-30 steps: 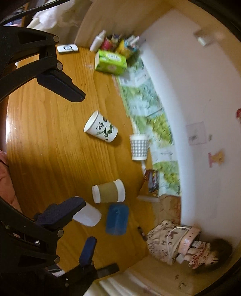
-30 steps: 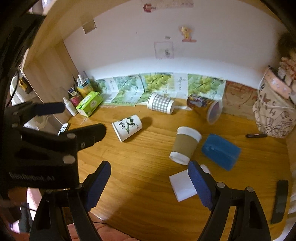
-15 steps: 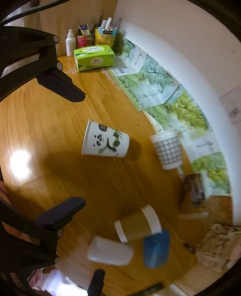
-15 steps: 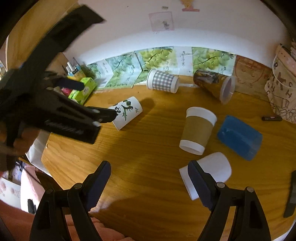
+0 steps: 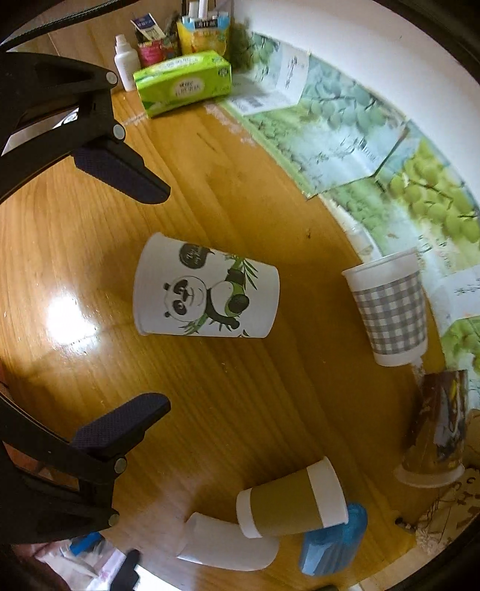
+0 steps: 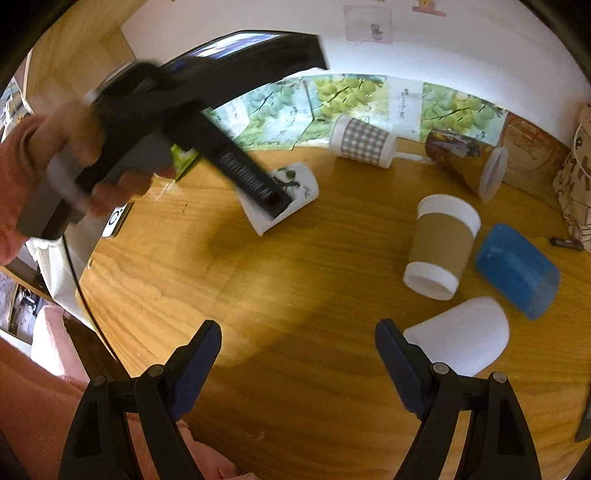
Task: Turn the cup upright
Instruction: 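Move the left gripper to the white panda cup lying on its side, then close the left gripper around the panda cup's body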
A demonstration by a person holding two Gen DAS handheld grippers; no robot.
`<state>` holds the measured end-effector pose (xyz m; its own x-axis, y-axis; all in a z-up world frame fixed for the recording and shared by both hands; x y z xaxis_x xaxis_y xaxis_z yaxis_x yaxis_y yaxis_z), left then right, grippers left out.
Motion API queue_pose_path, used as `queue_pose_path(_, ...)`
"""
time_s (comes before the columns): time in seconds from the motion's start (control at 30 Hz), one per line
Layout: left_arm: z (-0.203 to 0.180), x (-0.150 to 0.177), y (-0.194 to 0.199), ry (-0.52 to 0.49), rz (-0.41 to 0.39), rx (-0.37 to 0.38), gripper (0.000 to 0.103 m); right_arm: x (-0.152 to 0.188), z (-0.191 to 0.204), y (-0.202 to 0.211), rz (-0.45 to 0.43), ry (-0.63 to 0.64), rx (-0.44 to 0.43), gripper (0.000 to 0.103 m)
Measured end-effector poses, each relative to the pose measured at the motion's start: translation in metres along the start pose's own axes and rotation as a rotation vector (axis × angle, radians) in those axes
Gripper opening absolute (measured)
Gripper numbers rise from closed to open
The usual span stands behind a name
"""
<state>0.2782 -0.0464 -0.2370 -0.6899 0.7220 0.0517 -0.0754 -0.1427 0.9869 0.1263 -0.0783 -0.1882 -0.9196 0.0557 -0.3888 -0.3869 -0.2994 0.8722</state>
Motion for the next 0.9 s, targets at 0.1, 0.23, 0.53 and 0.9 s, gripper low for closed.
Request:
queue_pose_path(0.1,0.003,-0.004,-0.009,0.005,0.015,0.022,0.102,0.005,0.003,-0.005,0.013,-0.006,0.006,0.086)
queue_pose_path(0.23,0.008,-0.009,-0.022,0.007,0.033,0.031,0.102,0.009,0.005,-0.007,0.01,-0.009,0.01,0.086)
queue_pose_path(0.53,0.011,-0.015,-0.043,-0.023,0.048,0.081,0.087,0.014,0.015,-0.018,-0.056,0.01,0.017,0.086)
queue_pose_path(0.9,0.014,-0.011,-0.064,-0.072,0.033,0.066,0.07,0.011,0.027,-0.043,-0.139,-0.009,0.006,0.086)
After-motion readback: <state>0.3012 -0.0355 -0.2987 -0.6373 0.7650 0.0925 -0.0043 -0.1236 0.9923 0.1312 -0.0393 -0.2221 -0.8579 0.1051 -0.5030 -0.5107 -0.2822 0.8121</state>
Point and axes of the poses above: each gripper's, at about its wrist camera, not at the fingertips, and y roughly against the way its jaws point, z to its left, x to its underside, the point moved 4 cm from there along -y, roughly the way its jaws point, and after that the axes turned 13 degrees about -y, right-handed, at the moved point
